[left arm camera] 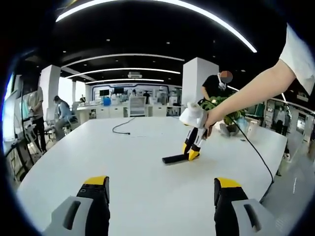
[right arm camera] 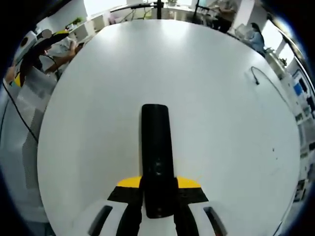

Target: Press the specified remote control buttons in sequence, fully releasing each button before pressing the next.

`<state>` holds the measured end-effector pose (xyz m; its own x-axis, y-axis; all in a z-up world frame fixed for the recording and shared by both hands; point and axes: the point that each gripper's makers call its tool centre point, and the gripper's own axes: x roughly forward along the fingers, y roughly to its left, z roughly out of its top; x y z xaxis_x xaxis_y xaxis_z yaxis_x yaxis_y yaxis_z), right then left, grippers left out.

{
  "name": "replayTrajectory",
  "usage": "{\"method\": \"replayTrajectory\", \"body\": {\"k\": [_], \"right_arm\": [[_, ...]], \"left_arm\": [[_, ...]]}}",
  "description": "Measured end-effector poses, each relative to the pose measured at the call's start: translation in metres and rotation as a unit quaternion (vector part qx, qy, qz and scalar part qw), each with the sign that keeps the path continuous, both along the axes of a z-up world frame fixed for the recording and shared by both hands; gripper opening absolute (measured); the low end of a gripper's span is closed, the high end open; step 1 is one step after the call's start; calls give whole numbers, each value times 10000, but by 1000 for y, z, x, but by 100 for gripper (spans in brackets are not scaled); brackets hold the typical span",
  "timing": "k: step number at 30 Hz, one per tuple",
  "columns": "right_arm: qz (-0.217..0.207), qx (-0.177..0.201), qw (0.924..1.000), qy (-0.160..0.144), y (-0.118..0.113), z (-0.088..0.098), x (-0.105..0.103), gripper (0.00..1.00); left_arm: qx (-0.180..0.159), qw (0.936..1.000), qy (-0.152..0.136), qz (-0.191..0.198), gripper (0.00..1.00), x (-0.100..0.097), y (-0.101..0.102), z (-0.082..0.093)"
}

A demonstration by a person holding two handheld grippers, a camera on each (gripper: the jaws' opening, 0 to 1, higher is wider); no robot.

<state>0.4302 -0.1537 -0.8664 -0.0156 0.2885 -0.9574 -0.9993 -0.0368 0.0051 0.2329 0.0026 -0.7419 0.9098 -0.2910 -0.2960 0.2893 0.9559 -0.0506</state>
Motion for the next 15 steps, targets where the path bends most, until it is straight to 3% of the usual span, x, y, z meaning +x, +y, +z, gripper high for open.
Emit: {"method": "replayTrajectory", "body": {"k": [7, 10, 12, 13, 15], "right_arm": [[-321, -71, 9993, -181, -2, 0, 1, 22], [-670, 114, 9972, -326, -4, 1, 6, 25], [-1064, 236, 9939, -156, -6, 2, 0, 37], [-1164, 270, 9926, -218, -7, 2, 1, 40], [-1059, 385, 9928, -395, -9, 9, 3, 36]], "left_arm": [[-37, 10000, -40, 54, 91, 0, 2, 2], [-23, 10000, -52, 54, 91, 1, 2, 2], [-20, 10000, -48, 65, 91, 0, 2, 2], [-22, 10000, -46, 69, 91, 0, 3, 2], [-47, 10000, -49, 54, 91, 0, 2, 2]]}}
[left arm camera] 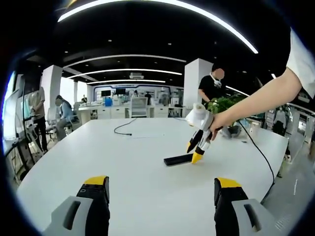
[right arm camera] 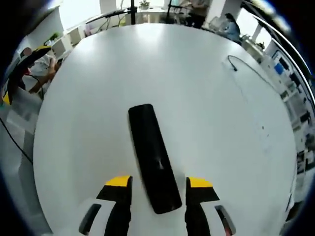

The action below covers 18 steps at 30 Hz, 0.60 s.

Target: Press the specified remote control buttons in sequence, fully releasing each button before pressing the next.

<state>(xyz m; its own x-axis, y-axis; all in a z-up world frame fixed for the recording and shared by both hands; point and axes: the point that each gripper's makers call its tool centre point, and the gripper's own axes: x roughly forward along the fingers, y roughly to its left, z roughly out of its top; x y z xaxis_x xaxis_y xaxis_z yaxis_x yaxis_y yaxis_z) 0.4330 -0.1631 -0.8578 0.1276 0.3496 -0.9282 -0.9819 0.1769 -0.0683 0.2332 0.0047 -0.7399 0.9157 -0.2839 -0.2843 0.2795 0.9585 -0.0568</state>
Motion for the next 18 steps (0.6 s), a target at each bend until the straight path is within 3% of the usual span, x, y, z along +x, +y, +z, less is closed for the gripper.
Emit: {"method": "replayTrajectory", "body": {"k": [2, 5, 7, 10, 14, 18], "right_arm": [[-276, 226, 9993, -146, -1, 8, 5, 39], [-914, 722, 9927, -323, -3, 26, 10, 53], [-1059, 964, 9887, -453, -5, 36, 9, 56], [-1428, 1602, 9729, -861, -4, 61, 4, 63], [-1679, 2049, 9513, -1574, -13, 90, -2, 74], [-2048, 2540, 9278, -1807, -21, 112, -20, 87]], "left_arm": [[9, 10000, 6, -31, 91, 0, -1, 0], [26, 10000, 14, -62, 91, -1, -2, -1], [1, 10000, -2, -61, 91, 0, -2, 0], [-71, 9999, -62, -59, 91, 0, -2, 3], [-104, 9999, -99, -63, 91, 0, -3, 5], [-56, 9998, -91, -142, 91, 0, -6, 4]]}}
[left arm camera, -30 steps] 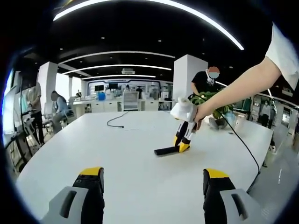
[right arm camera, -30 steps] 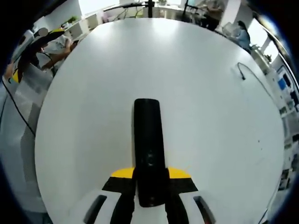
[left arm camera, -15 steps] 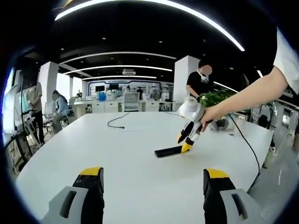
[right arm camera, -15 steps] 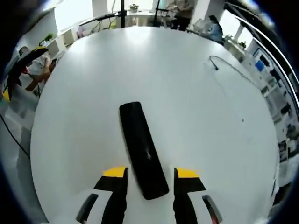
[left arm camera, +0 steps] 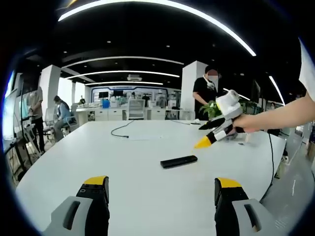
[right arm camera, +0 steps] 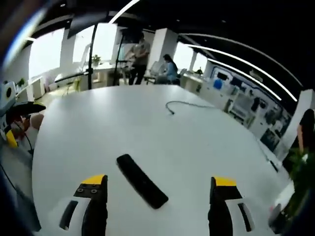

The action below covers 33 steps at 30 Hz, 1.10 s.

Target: Press the specified remote control buttons in sequence, fully releasing each button before pressing the next.

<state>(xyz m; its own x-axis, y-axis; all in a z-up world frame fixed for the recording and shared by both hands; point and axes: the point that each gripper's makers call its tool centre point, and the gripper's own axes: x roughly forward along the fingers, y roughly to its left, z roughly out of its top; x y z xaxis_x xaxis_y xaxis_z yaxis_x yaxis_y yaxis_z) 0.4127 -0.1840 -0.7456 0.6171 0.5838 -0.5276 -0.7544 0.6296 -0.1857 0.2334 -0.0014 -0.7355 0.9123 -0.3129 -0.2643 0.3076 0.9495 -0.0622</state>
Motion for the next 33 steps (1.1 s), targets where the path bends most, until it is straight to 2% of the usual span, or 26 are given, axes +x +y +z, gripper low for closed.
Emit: {"method": "replayTrajectory", "body": {"k": [3, 4, 8, 13, 18, 23, 28, 33], "right_arm": [[-143, 55, 9990, -418, -9, 11, -12, 90], [-186, 85, 9988, -450, -10, 12, -16, 92], [-396, 368, 9973, -488, -15, 17, -34, 99], [-485, 309, 9967, -575, -25, 20, -52, 99], [-729, 534, 9941, -605, -37, 29, -71, 99], [-798, 486, 9937, -626, -55, 27, -95, 99], [-1087, 682, 9884, -812, -73, 38, -113, 99], [-1168, 637, 9873, -869, -85, 38, -131, 99]], "left_arm": [[-5, 10000, -15, -26, 91, 0, -1, 1], [-11, 10000, -22, -30, 91, 0, -1, 1], [-13, 10000, -36, -42, 91, -1, -2, 1], [47, 9999, -23, -143, 92, -2, -6, 0], [57, 9998, -9, -182, 92, -2, -8, 0], [4, 9998, -47, -217, 93, -2, -10, 1], [31, 9996, -54, -268, 93, -3, -12, 1], [62, 9995, -64, -291, 93, -4, -13, 1]]}}
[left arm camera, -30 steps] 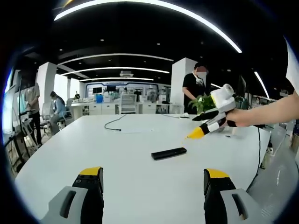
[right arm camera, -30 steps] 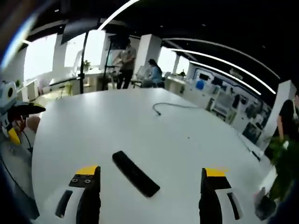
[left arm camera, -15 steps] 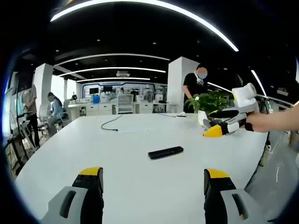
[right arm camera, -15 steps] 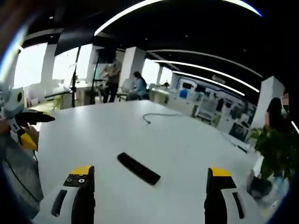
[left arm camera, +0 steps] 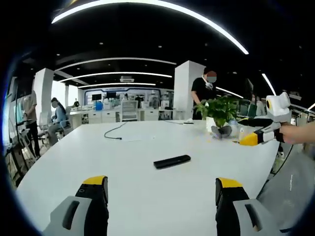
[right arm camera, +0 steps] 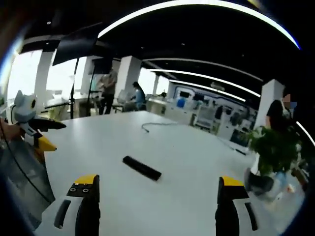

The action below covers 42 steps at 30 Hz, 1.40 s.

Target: Press the specified remote control buttons in sequence, fully releasing each button before pressing the next.

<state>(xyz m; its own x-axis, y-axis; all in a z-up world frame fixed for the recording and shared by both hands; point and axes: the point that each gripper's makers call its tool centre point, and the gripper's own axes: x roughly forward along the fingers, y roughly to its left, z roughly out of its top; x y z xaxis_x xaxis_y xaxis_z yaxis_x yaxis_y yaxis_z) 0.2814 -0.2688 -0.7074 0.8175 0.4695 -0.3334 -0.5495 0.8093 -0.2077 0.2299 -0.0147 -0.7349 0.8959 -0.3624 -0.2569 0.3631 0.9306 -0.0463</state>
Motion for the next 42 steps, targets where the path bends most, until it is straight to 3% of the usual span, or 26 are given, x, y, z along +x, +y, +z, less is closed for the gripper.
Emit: {"method": "replayTrajectory", "body": {"k": [14, 16, 18, 22, 33, 42], "right_arm": [[-496, 146, 9987, 4, -18, -12, -28, 99], [-530, 191, 9984, 21, -20, -17, -29, 99], [-661, 201, 9972, 294, -23, -27, -29, 99], [-723, 260, 9969, 167, -26, -22, -27, 97], [-980, 304, 9945, 192, -41, -23, -28, 95], [-830, 179, 9962, 214, -34, -26, -29, 94]], "left_arm": [[26, 10000, 10, 64, 93, -1, 2, 0], [18, 10000, 8, 75, 93, -1, 3, 0], [24, 10000, 29, 67, 93, -2, 3, -1], [88, 9999, 41, 37, 93, -2, 2, -2], [70, 10000, 22, 67, 93, -2, 3, -1], [71, 9999, 26, 102, 93, -2, 3, -1]]}}
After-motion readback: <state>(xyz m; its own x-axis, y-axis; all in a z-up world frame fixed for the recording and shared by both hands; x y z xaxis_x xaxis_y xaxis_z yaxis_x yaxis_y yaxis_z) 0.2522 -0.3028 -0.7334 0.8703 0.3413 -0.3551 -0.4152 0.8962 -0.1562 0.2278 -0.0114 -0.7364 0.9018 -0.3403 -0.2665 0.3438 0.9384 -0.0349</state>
